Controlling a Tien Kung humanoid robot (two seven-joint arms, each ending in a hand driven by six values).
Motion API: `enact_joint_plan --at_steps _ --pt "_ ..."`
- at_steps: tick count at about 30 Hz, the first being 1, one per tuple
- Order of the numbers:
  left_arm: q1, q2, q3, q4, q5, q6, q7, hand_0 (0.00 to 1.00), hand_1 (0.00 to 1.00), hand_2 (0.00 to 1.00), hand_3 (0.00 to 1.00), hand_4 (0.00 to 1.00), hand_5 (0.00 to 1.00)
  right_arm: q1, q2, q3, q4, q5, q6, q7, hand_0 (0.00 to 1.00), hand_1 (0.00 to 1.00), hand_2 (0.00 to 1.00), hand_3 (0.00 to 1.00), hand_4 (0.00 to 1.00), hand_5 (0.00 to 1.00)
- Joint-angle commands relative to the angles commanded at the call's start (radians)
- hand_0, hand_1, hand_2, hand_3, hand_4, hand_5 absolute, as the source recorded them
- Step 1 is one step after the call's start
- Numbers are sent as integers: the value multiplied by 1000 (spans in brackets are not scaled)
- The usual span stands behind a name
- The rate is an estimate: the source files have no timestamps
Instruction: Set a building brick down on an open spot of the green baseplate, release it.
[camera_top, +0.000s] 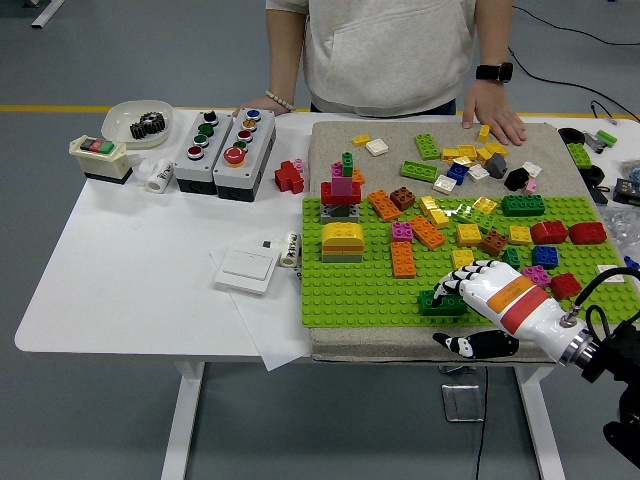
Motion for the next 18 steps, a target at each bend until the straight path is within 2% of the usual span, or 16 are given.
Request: enact_joint_plan --at_steps 18 --pt "-3 1 -2 -2 7 -2 3 740 721 713 587 635 662 8 5 -9 -39 -1 0 1 605 604 654 559 775 468"
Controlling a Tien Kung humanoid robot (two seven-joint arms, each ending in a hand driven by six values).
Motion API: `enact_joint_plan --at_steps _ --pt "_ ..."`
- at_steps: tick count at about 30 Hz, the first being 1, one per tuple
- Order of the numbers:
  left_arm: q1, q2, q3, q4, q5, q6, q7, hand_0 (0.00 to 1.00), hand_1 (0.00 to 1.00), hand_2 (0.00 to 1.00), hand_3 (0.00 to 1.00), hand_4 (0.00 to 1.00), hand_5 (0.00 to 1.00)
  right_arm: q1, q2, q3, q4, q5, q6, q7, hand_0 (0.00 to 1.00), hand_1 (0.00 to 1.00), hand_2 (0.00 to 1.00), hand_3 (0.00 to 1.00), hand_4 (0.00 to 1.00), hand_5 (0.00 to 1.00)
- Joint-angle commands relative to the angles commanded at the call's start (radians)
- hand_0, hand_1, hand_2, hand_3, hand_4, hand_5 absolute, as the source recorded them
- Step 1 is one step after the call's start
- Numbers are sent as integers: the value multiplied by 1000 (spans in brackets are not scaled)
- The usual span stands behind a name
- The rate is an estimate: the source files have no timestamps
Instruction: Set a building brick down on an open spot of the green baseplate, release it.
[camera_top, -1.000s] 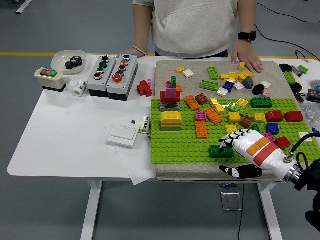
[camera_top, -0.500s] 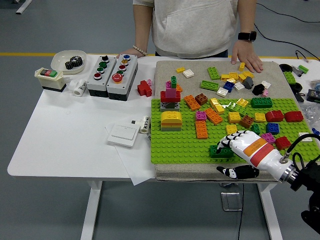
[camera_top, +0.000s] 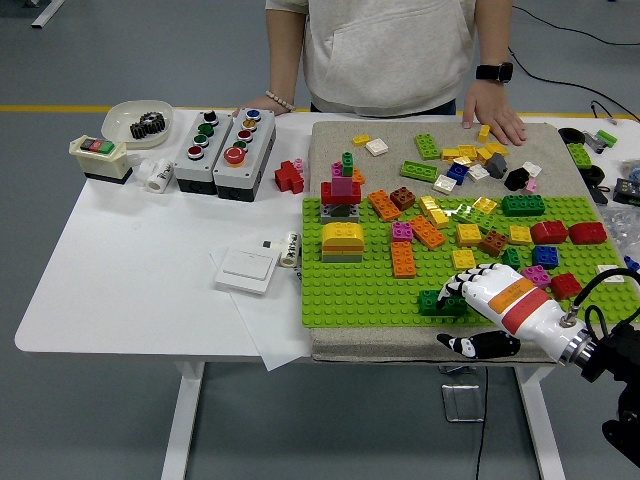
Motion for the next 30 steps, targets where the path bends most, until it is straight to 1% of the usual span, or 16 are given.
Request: enact_joint_plan --at_steps 14,30 --pt "-3 0 4 0 -5 0 -2 738 722 713 587 635 661 -3 -8 -6 -4 -1 14 5 592 590 642 561 780 457" --pt "-4 1 5 -1 -7 -1 -2 739 722 713 587 635 661 4 -7 -21 -12 -3 30 4 588 588 639 561 783 457"
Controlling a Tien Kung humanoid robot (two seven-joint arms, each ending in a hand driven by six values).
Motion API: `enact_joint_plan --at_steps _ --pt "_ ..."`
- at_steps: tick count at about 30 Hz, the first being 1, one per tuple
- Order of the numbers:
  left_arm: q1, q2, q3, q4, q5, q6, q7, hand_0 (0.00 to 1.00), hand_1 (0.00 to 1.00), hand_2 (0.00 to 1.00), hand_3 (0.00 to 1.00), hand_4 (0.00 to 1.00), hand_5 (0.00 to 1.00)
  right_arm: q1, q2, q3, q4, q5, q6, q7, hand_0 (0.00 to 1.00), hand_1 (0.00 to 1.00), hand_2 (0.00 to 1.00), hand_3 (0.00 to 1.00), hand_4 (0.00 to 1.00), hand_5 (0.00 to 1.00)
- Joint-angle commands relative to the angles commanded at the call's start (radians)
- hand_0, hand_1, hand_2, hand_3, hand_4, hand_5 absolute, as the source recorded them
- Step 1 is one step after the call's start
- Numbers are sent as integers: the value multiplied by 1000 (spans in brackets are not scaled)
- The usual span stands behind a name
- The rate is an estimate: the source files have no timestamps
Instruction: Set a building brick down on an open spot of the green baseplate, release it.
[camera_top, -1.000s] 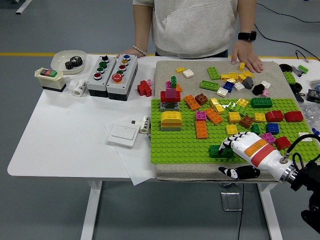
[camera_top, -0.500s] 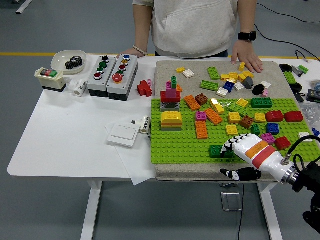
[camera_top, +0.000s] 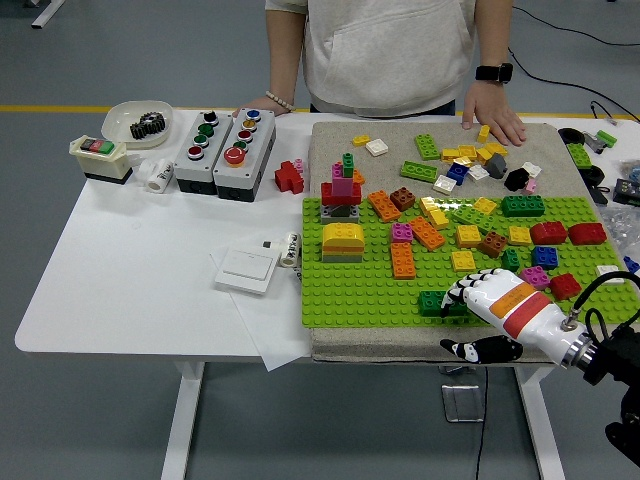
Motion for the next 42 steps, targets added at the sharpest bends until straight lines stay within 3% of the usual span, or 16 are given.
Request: enact_joint_plan --at_steps 27,34,37,38,42 --pt "-1 0 -2 1 1 0 0 738 720 713 588 637 661 18 6 21 34 -2 5 -4 552 581 637 561 804 451" --pt "0 -1 -2 1 -2 1 0 738 720 713 588 637 661 12 8 45 26 -5 -24 -15 589 591 640 564 805 455" --pt "1 -1 -3 1 1 0 1 738 720 713 588 637 661 10 11 75 17 -15 -53 -42 589 591 640 564 805 455" --pt "1 -1 -3 1 1 0 2 738 721 713 588 637 661 10 11 78 16 -16 -56 -45 682 642 707 610 816 459" --pt "2 -2 -1 1 -1 0 1 738 721 713 588 637 661 13 17 135 -6 -47 -62 -124 682 642 707 610 816 459"
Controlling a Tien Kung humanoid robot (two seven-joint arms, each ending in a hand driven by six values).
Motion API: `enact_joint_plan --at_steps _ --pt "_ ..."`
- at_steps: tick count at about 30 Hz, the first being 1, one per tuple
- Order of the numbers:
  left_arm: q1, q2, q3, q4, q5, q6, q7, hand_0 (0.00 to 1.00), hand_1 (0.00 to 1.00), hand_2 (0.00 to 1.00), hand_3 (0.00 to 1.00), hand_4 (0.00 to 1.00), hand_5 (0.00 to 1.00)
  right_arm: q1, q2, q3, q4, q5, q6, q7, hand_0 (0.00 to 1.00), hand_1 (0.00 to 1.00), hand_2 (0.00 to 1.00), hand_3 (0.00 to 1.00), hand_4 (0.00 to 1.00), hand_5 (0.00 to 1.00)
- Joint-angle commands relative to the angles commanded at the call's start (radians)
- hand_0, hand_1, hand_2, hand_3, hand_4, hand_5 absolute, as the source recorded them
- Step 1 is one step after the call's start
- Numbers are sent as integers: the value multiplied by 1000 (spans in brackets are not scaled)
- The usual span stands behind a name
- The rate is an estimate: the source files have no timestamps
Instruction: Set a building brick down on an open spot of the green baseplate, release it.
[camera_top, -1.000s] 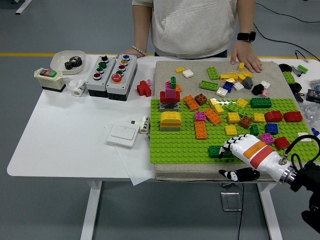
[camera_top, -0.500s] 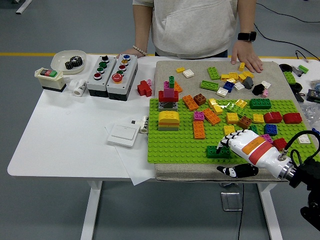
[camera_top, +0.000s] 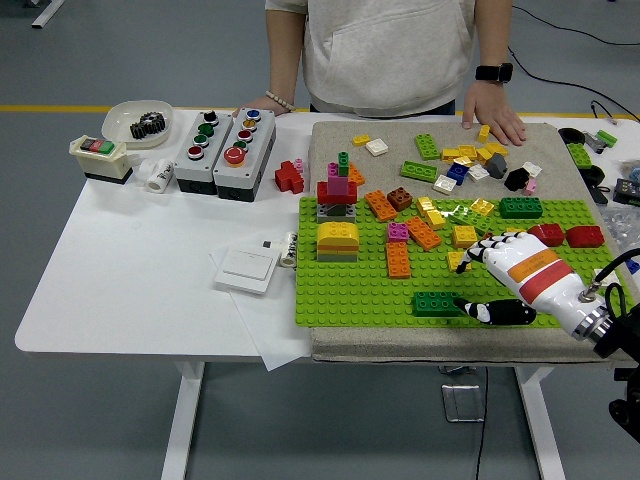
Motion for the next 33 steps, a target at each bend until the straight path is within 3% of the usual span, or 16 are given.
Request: enact_joint_plan --at_steps 1,2,5,12,23,33 --pt "0 0 0 0 0 0 0 738 721 713 588 637 661 2 1 17 -9 -8 9 -20 682 642 707 610 816 459" --pt "0 0 0 0 0 0 0 739 721 713 588 637 661 3 1 25 -14 -11 13 -33 695 656 727 672 836 463" --pt "1 0 2 0 -4 0 -1 739 721 713 588 637 661 8 -3 63 -36 -29 48 -82 695 656 727 672 836 463" --pt "0 0 3 0 -6 0 -2 739 721 714 588 637 661 5 -15 110 -64 -38 110 -106 687 653 721 671 843 464" --pt "0 -1 1 0 -2 0 0 738 721 715 589 637 662 -25 -40 129 -21 -38 133 -58 668 645 706 660 845 456" --pt "-1 -1 -1 0 3 0 2 738 721 714 586 636 661 -30 -47 87 -30 -38 151 -53 666 643 705 656 866 482"
